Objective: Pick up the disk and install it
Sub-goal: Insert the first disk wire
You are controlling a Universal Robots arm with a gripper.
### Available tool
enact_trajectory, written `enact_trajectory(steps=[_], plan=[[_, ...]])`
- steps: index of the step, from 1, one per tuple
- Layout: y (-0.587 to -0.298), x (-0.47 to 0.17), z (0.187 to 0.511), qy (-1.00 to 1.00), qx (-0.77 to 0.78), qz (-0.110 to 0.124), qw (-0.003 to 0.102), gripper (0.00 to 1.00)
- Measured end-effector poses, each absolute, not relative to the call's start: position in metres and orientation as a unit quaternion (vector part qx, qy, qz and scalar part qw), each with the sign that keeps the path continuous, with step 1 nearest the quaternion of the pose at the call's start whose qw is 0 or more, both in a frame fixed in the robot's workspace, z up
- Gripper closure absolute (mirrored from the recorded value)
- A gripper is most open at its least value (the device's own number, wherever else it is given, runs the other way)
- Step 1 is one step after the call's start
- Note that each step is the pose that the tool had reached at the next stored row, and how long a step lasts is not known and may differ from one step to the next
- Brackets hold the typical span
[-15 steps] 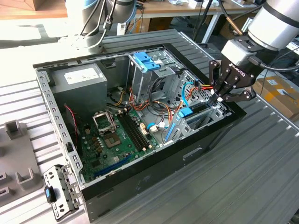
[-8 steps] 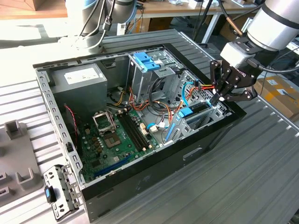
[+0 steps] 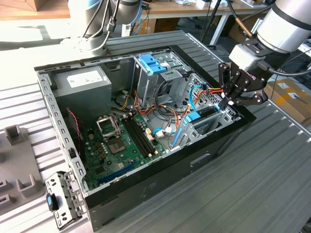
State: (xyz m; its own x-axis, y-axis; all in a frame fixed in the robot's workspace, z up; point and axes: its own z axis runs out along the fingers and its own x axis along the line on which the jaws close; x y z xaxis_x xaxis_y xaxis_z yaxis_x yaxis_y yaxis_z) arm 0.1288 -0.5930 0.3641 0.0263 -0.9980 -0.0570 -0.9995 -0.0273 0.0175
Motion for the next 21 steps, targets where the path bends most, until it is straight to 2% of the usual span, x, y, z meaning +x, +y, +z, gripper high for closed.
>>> enact_trajectory(steps=[21], plan=[[-0.5931,0.1288,0.3646,0.663,-0.748,0.027,0.012,0.89]])
